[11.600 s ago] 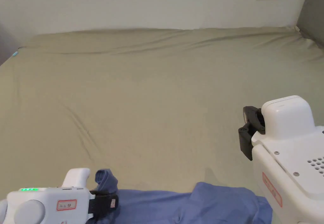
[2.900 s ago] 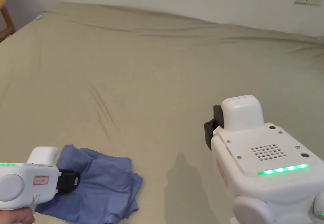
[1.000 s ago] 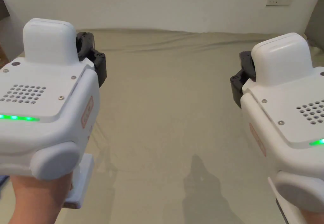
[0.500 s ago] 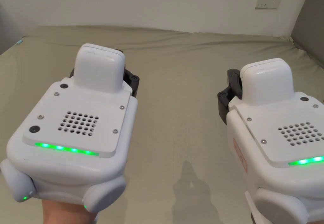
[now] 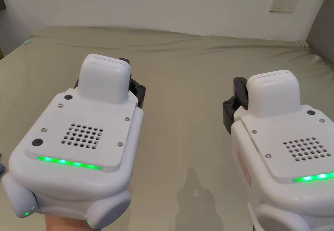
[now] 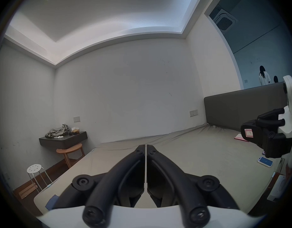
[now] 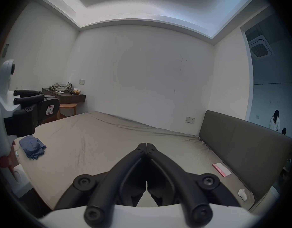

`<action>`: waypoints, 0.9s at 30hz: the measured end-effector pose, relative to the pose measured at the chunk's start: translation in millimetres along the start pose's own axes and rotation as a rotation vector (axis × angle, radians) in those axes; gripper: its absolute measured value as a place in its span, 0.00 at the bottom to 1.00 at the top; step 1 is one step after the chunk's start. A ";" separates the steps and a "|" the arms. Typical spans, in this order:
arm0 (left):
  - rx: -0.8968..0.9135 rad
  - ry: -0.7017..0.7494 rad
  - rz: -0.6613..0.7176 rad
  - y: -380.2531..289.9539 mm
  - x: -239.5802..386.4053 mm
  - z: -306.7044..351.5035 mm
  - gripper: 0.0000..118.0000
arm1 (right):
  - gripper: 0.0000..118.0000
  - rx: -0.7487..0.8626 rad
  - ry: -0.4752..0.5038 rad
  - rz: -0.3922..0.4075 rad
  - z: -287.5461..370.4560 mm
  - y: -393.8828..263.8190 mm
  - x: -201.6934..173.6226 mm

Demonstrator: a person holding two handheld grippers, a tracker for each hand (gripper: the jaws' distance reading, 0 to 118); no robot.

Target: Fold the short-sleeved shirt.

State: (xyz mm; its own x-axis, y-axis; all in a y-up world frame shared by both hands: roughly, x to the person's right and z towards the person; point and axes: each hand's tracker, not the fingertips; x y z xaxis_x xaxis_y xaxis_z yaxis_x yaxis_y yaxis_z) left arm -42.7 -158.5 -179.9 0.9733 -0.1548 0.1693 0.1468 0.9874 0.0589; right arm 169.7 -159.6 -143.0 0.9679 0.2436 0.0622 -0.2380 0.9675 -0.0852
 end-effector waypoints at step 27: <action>0.000 -0.008 -0.001 2.9 3.4 0.2 0.01 | 0.00 0.018 -0.007 -0.024 3.4 -1.6 2.0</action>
State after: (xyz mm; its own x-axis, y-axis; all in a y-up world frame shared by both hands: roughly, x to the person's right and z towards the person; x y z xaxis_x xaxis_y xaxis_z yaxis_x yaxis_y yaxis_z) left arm -39.0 -156.2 -178.9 0.9717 -0.1564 0.1769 0.1481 0.9872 0.0595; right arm 171.7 -160.4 -139.4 0.9727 0.2209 0.0708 -0.2164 0.9741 -0.0660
